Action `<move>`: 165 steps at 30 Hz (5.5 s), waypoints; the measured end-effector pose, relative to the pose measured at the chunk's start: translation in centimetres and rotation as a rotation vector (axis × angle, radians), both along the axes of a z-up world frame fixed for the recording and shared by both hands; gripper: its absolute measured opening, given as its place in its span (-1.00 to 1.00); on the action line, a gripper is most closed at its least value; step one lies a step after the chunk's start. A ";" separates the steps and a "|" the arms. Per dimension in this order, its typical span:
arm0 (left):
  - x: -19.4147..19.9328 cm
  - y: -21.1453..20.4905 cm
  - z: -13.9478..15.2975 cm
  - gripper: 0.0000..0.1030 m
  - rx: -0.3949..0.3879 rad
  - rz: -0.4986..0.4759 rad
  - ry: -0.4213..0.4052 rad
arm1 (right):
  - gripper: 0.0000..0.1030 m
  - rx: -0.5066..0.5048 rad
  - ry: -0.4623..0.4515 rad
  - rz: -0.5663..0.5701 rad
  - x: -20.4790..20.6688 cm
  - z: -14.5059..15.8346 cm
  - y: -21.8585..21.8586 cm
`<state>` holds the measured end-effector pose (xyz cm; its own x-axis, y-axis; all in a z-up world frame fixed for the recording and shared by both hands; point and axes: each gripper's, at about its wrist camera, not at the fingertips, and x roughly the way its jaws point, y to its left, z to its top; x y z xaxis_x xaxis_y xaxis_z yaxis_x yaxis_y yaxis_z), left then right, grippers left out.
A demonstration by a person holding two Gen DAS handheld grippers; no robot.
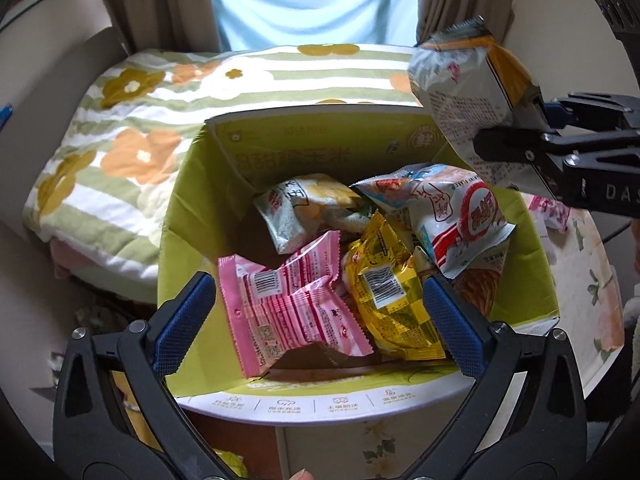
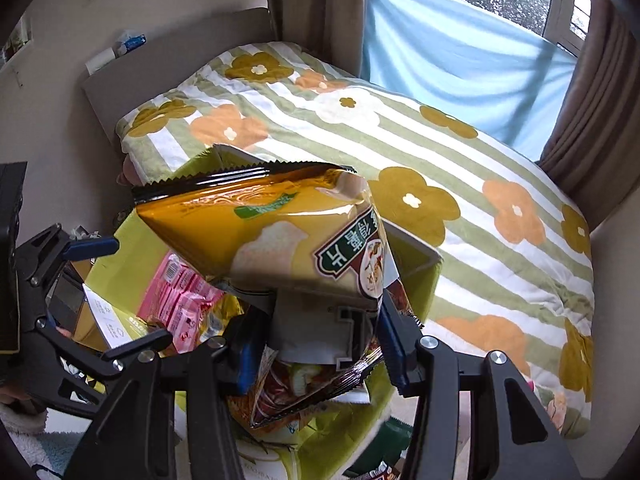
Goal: Organize snacks
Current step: 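Carry both chip bags over the box and release them inside, then withdraw both tools from the box toward the chocolate bar and white packet, then grip the chocolate bar with the left tool while the right tool grips the white packet, then carry the chocolate bar and white packet toward the box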
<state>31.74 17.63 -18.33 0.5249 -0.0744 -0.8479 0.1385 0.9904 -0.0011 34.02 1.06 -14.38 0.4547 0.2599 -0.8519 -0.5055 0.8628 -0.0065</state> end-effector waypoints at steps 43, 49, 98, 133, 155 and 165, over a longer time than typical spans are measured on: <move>-2.4 -4.5 4.2 0.99 -0.058 -0.055 -0.079 | 0.65 0.069 -0.120 -0.205 -5.8 3.9 -9.0; -4.5 -8.9 5.0 0.99 -0.056 -0.042 -0.116 | 0.65 0.131 -0.114 -0.253 -7.1 5.3 -15.4; -9.5 -29.3 -15.3 -0.19 0.071 -0.124 -0.037 | 0.65 0.208 0.111 -0.331 -8.5 -15.9 -24.9; -10.4 -24.8 -13.7 -0.49 0.058 -0.082 -0.014 | 0.65 0.169 0.168 -0.507 -3.9 -17.7 -21.8; -11.1 -26.3 -10.3 -0.49 0.031 -0.048 -0.058 | 0.13 0.165 0.103 -0.448 -6.5 -12.9 -23.7; -12.2 -26.6 -1.2 -0.49 -0.017 0.037 -0.180 | 0.13 0.203 0.035 -0.311 -9.2 -3.7 -24.4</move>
<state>19.57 -8.96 -19.57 0.6710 -0.0659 -0.7385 0.1014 0.9948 0.0033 24.79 -23.36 -18.12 0.5101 0.2792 -0.8135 -0.2159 0.9571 0.1931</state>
